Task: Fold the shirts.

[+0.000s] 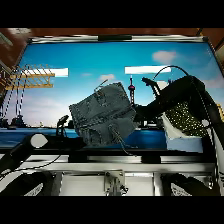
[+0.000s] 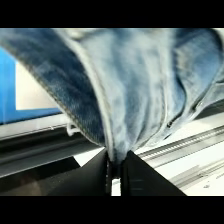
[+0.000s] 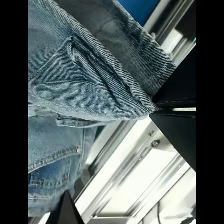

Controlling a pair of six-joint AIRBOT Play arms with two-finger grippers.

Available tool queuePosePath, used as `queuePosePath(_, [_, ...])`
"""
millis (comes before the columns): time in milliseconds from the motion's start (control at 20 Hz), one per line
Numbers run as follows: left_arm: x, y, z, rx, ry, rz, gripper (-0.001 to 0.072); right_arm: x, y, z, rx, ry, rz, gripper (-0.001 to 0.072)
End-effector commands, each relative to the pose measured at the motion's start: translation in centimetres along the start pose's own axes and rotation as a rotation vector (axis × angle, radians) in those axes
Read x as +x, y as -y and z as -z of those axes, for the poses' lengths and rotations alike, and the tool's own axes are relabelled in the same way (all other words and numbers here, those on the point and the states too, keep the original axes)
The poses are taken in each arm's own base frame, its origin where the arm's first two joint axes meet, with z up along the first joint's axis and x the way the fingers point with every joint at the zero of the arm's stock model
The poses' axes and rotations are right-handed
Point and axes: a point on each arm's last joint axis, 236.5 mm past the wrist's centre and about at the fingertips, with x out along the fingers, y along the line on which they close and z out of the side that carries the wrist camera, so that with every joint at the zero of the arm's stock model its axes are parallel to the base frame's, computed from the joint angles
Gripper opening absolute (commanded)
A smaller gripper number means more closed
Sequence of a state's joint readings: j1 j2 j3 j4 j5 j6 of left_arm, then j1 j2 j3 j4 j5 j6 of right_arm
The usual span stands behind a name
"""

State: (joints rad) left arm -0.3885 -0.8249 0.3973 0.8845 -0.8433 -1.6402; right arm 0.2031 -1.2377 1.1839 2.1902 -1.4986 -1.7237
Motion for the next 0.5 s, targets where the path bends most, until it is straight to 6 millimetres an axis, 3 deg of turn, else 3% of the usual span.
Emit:
queuePosePath(0, [-5.1,1.4,-1.1,-0.006,0.088,0.039,0.0045,-1.6,-0.8,-2.2,-0.028,0.088,0.010,0.0092])
queuePosePath(200, [-10.4,2.0,-3.6,-0.094,0.287,0.094,0.0045,-4.5,-2.3,-6.2,-0.062,0.243,0.020,0.0091])
queuePosePath(450, [-12.1,2.2,-9.7,-0.211,0.503,0.180,0.0046,-4.9,-1.7,-12.8,-0.046,0.393,0.014,0.0091])
